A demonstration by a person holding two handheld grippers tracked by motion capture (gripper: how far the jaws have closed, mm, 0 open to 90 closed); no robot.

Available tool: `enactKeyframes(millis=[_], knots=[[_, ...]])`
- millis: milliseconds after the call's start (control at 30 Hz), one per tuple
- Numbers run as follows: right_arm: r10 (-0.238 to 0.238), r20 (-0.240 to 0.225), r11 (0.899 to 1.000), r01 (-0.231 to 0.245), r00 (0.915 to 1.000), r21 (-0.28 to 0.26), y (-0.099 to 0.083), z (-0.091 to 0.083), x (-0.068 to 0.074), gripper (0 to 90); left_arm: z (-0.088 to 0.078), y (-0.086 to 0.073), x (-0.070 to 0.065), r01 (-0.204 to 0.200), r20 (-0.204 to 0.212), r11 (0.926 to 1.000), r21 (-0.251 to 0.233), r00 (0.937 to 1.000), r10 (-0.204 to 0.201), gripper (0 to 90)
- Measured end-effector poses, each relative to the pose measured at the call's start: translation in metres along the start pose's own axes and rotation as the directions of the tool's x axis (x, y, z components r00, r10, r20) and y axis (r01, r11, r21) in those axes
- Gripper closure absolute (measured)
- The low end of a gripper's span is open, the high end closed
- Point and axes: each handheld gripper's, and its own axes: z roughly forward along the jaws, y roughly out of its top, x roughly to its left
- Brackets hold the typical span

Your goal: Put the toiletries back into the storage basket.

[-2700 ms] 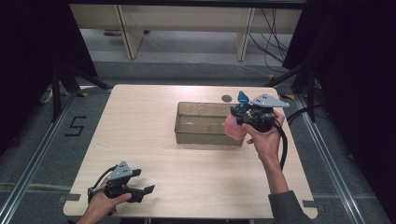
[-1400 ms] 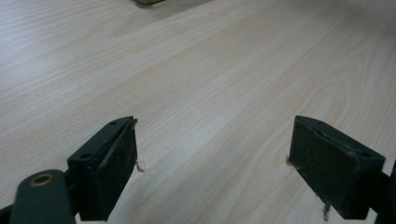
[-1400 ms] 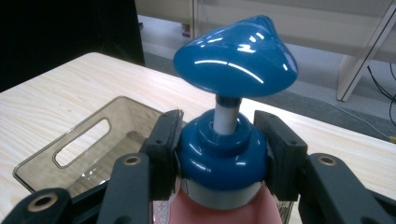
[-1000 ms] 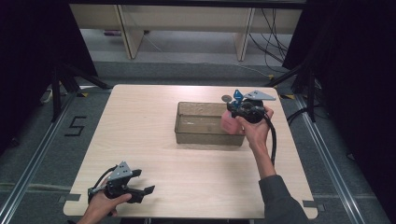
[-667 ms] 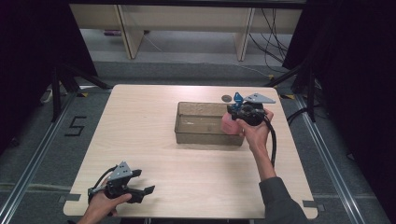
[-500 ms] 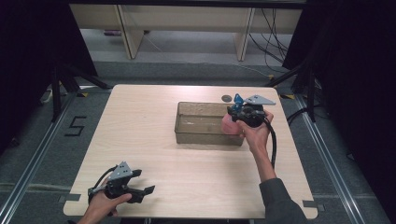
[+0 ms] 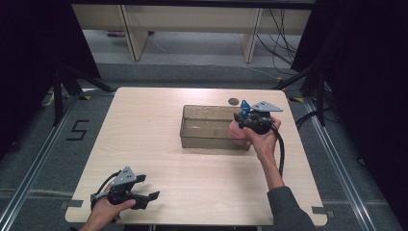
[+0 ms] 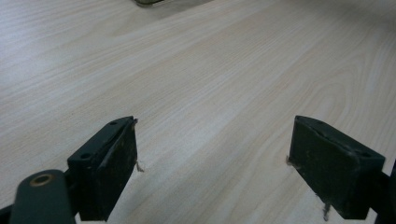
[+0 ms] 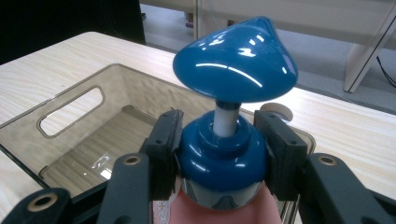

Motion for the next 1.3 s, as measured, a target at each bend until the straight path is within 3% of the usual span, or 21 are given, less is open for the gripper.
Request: enactKeyframes(millis=[100,167,333,367,467,500,633,667,767,833,967,1000,1067,1100,1167,1233,1267,1300], knots=[[-0.035,0.014,0.999,0.035,0.9993,-0.011,-0.001,0.001,-0.001,53.4,0.000,0.000,0.000,0.000,0.000,1.0000,0.003,1.0000,0.000,14.7],[-0.001,0.002,1.000,0.001,1.0000,0.008,-0.001,0.001,0.001,53.4,0.000,0.000,0.000,0.002,0.001,1.0000,-0.002,1.0000,-0.002,14.8],[-0.044,0.005,0.999,0.044,0.9990,-0.001,-0.002,0.004,-0.002,53.4,0.000,0.000,0.000,0.001,0.001,1.0000,-0.001,1.0000,-0.001,14.7],[-0.025,0.002,1.000,0.025,0.9997,0.002,-0.002,0.004,-0.001,53.4,0.000,0.000,0.000,0.001,0.001,1.0000,0.000,1.0000,-0.001,14.7],[-0.028,0.020,1.000,0.028,0.9994,-0.007,-0.005,0.004,0.000,53.4,0.000,0.000,0.000,0.000,0.000,1.0000,0.000,1.0000,0.000,14.7],[-0.025,0.009,1.000,0.024,0.9997,0.013,-0.005,0.003,0.000,53.4,0.000,0.000,0.001,-0.001,0.001,1.0000,-0.005,1.0000,0.001,14.7],[-0.022,0.010,1.000,0.022,0.9997,0.000,-0.008,0.006,0.000,53.4,0.000,0.000,0.000,-0.001,-0.001,1.0000,0.000,1.0000,0.001,14.7],[-0.013,0.010,1.000,0.013,0.9999,0.019,-0.008,0.004,0.001,53.4,0.000,0.000,0.000,-0.002,-0.001,1.0000,-0.005,1.0000,0.002,14.7],[-0.065,0.021,0.998,0.064,0.9977,0.015,-0.010,0.007,-0.001,53.4,0.000,0.000,0.000,-0.001,-0.003,1.0000,-0.007,1.0000,0.001,14.7],[-0.036,0.017,0.999,0.035,0.9992,0.031,-0.012,0.009,0.001,53.3,-0.001,0.000,-0.001,-0.010,-0.010,0.9999,0.003,0.9999,0.010,14.8],[-0.051,0.018,0.998,0.051,0.9985,0.023,-0.013,0.008,-0.002,53.0,0.001,0.000,0.000,-0.006,-0.005,0.9999,-0.010,1.0000,0.006,14.7],[-0.022,0.009,0.999,0.022,0.9997,0.026,-0.013,0.007,-0.001,52.0,0.000,0.000,0.000,-0.010,-0.001,1.0000,0.001,1.0000,0.010,14.7],[0.012,0.014,1.000,-0.012,0.9998,-0.018,-0.012,0.006,-0.003,42.1,0.000,0.000,0.000,-0.011,0.001,0.9999,-0.002,0.9999,0.011,14.7],[0.047,0.027,0.999,-0.046,0.9985,-0.010,-0.011,0.003,-0.002,36.8,0.000,0.000,0.000,-0.010,-0.001,0.9999,0.001,0.9999,0.010,14.7],[0.060,0.048,0.998,-0.059,0.9970,-0.020,-0.010,0.000,-0.003,28.6,0.000,0.000,0.000,-0.007,-0.003,1.0000,0.001,1.0000,0.007,14.7],[0.082,0.032,0.996,-0.081,0.9961,-0.028,-0.012,-0.005,-0.004,25.1,0.000,0.000,-0.001,-0.013,0.001,0.9999,0.008,0.9999,0.013,14.7],[0.133,0.036,0.991,-0.132,0.9905,-0.014,-0.013,-0.009,-0.001,24.1,0.000,0.000,-0.001,-0.012,0.002,0.9999,0.007,0.9999,0.012,14.7],[0.099,0.025,0.994,-0.098,0.9947,-0.037,-0.013,-0.010,-0.004,23.5,0.000,0.000,-0.001,-0.011,0.002,0.9999,0.005,0.9999,0.011,14.7]])
